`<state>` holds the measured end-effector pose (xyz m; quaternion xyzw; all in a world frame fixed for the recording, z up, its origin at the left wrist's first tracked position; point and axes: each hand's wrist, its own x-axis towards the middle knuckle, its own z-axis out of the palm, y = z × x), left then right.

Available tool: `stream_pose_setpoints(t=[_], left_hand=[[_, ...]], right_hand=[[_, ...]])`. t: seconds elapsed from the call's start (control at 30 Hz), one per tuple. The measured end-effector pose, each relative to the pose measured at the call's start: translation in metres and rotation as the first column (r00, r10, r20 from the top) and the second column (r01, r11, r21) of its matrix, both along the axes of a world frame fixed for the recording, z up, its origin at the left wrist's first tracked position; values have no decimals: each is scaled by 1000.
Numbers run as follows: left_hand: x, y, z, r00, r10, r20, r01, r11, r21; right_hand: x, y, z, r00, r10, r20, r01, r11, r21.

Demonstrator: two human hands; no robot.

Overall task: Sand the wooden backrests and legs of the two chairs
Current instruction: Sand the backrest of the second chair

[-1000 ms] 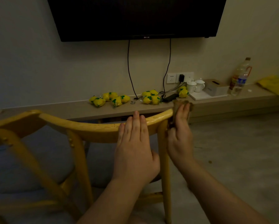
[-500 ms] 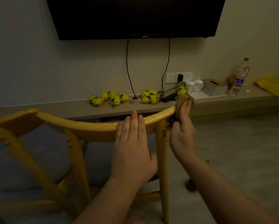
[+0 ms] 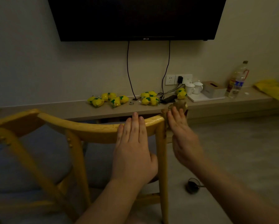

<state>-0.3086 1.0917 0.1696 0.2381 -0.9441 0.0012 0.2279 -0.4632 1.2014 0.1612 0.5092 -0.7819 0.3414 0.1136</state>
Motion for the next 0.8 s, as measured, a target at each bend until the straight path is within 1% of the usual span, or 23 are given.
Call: stream_pose_setpoints(t=[0.1, 0.17, 0.23, 0.3, 0.33, 0.37, 0.4, 0.47, 0.5, 0.57, 0.6, 0.67, 0.8], left_hand=[[-1, 1, 0, 1000, 0, -1, 0, 1000, 8], [-1, 1, 0, 1000, 3, 2, -3, 1000, 9], [-2, 1, 0, 1000, 2, 0, -2, 1000, 12], [-3, 1, -1, 1000, 1, -5, -1, 1000, 15], [-2, 0, -1, 1000, 0, -2, 0, 1000, 17], [-1, 0, -1, 1000, 0, 1, 0, 1000, 20], [-1, 0, -1, 1000, -1, 4, 1, 1000, 22], [-1, 0, -1, 1000, 0, 2, 0, 1000, 25], [-1, 1, -1, 1000, 3, -2, -3, 1000, 26], [-2, 2, -1, 1000, 4, -10, -4, 1000, 25], [-2, 2, -1, 1000, 4, -12, -4, 1000, 26], [-3, 2, -2, 1000, 7, -9, -7, 1000, 28], [-2, 1, -3, 1000, 1, -11, -1, 1000, 17]], right_hand=[[-15, 1, 16, 997, -77, -1, 77, 996, -44], [-7, -6, 22, 995, -103, -20, 102, 994, -32], [9, -10, 20, 987, -38, -154, 40, 999, 13], [18, -9, 16, 951, 104, -290, -76, 991, 106], [14, -6, 18, 933, 148, -328, -106, 984, 142], [6, -4, 22, 927, 152, -342, -106, 983, 151], [-4, -1, 25, 943, 112, -313, -72, 988, 137], [-22, 5, 31, 988, -34, -151, 45, 997, 67], [-29, 6, 32, 993, -92, -71, 93, 995, 17], [-28, 4, 28, 987, -154, 38, 156, 985, -68], [-23, 1, 22, 984, -162, 67, 168, 982, -90], [-5, -7, 6, 989, -134, 66, 142, 982, -128], [13, -13, -24, 1000, 2, 2, -1, 987, -159]])
